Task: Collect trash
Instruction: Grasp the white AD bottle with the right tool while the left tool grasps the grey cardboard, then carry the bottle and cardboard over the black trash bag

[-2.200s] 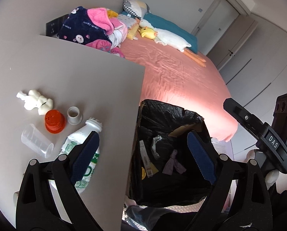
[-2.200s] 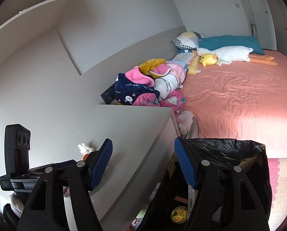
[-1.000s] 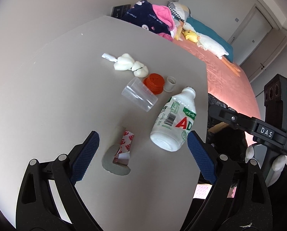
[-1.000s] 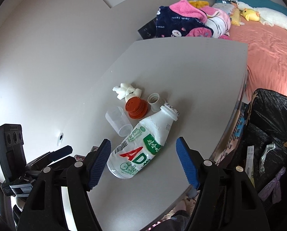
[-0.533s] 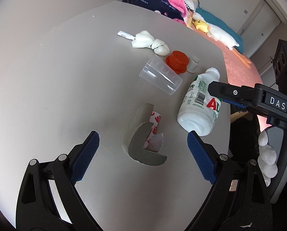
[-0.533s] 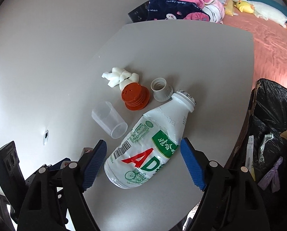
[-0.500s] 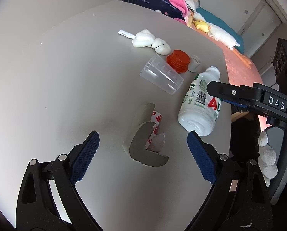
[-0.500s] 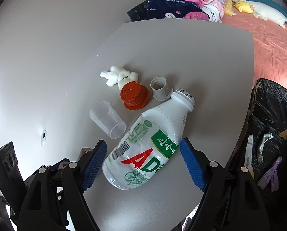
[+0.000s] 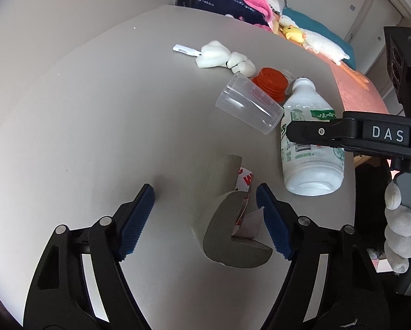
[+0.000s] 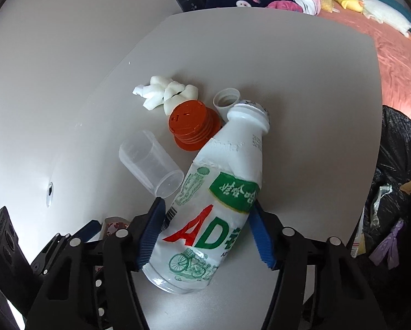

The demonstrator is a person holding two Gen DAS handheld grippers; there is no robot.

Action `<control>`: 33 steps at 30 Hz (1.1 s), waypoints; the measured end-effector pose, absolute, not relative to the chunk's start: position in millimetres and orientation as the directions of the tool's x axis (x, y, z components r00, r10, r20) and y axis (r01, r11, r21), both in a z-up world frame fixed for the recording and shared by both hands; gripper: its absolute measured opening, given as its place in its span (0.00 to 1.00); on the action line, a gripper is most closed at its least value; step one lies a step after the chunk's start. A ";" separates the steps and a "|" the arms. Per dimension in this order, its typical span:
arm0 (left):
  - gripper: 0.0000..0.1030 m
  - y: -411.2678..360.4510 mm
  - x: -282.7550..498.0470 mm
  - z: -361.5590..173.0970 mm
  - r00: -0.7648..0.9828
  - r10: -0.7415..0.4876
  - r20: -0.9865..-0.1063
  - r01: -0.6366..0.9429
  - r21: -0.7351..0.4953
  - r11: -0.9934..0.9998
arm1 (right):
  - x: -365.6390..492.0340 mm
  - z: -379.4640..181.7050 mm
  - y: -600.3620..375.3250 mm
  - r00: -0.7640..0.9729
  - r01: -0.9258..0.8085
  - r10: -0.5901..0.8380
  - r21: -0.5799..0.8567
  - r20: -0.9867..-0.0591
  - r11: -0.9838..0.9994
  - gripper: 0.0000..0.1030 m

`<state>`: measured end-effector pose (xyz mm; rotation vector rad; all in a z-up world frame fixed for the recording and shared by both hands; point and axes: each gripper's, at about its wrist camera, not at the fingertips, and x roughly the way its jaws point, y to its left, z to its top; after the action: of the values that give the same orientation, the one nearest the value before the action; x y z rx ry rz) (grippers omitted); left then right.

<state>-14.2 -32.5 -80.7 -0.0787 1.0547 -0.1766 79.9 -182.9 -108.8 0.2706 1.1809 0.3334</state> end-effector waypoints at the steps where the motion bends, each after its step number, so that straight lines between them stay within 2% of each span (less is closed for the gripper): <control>1: 0.68 -32.2 -14.7 -80.5 0.485 -0.181 -0.855 0.108 -0.146 0.983 | 79.8 -109.2 -184.0 0.335 -0.118 0.401 0.384 -0.853 0.916 0.56; 4: 0.50 -31.9 -16.4 -79.3 0.499 -0.188 -0.846 0.106 -0.156 0.982 | 78.4 -109.7 -187.1 0.317 -0.125 0.429 0.411 -0.846 0.903 0.51; 5: 0.35 -31.6 -17.3 -79.0 0.500 -0.221 -0.837 0.116 -0.189 0.975 | 77.5 -110.1 -189.0 0.310 -0.128 0.441 0.423 -0.842 0.897 0.51; 9: 0.35 -36.4 -21.5 -79.2 0.511 -0.250 -0.822 0.121 -0.219 0.968 | 71.0 -104.5 -196.0 0.321 -0.152 0.455 0.429 -0.831 0.890 0.44; 21: 0.35 -52.6 -10.9 -47.3 0.537 -0.335 -0.774 0.168 -0.291 0.942 | 57.3 -60.0 -224.5 0.468 -0.209 0.495 0.453 -0.732 0.867 0.44; 33: 0.35 -100.0 2.6 -27.4 0.524 -0.414 -0.744 0.290 -0.302 0.908 | 41.3 -31.1 -272.8 0.586 -0.185 0.447 0.426 -0.676 0.886 0.44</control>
<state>2.6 -100.0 -27.4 -0.1469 0.9286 -0.4232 41.3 -272.8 -31.1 0.3277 0.8714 0.3763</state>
